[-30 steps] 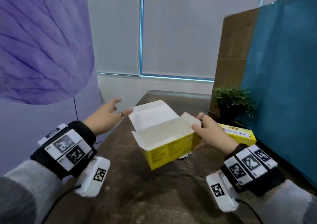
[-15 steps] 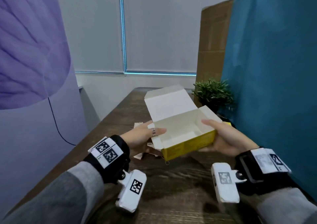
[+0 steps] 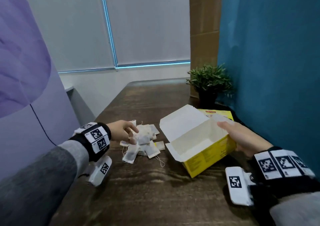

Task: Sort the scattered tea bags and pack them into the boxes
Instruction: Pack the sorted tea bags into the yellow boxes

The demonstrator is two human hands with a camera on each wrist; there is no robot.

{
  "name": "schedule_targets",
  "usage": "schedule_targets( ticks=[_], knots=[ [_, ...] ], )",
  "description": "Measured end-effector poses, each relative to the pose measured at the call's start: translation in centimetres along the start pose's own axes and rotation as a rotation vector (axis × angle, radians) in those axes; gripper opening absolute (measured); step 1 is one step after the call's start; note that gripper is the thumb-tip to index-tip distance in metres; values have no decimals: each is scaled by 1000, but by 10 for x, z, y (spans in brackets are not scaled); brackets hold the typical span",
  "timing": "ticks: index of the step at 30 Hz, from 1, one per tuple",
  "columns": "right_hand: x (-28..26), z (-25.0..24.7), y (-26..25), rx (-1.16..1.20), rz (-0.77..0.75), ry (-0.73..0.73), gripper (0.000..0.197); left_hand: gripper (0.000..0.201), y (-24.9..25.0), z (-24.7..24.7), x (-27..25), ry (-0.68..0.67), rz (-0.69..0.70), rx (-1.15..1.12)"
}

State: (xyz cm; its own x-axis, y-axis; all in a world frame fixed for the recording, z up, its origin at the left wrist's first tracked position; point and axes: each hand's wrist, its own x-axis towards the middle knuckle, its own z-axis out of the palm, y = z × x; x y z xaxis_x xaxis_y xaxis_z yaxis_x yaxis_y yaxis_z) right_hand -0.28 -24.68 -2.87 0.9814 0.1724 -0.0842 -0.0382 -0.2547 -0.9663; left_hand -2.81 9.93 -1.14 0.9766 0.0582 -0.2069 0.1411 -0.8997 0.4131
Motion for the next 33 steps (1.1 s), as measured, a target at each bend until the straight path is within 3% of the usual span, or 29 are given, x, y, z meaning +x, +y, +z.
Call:
schedule_targets(
  ticks=[7, 13, 15, 18, 20, 22, 27, 31, 33],
  knots=[
    [9, -1, 11, -19, 89, -2, 20, 61, 3, 30, -2, -48, -6, 119],
    [3, -1, 7, -79, 162, 4, 17, 42, -1, 10, -1, 25, 18, 16],
    [1, 0, 5, -102, 176, 3, 18, 33, -4, 7, 0, 3, 31, -109],
    [3, 0, 6, -149, 189, 21, 18, 25, -5, 9, 2, 2, 45, -541],
    [11, -2, 12, -190, 188, 16, 30, 21, -3, 12, 6, 17, 36, -795],
    [18, -5, 18, -192, 183, 7, 44, 13, 1, 19, 13, 55, 0, -878],
    [12, 0, 11, -156, 193, -17, 34, 18, 13, 37, 27, 127, -142, -637],
    [12, -1, 10, -123, 174, -43, 18, 50, 18, 31, 28, 121, -161, -470],
    [13, -1, 12, -94, 172, -55, 16, 54, 21, 29, 27, 127, -137, -322]
  ],
)
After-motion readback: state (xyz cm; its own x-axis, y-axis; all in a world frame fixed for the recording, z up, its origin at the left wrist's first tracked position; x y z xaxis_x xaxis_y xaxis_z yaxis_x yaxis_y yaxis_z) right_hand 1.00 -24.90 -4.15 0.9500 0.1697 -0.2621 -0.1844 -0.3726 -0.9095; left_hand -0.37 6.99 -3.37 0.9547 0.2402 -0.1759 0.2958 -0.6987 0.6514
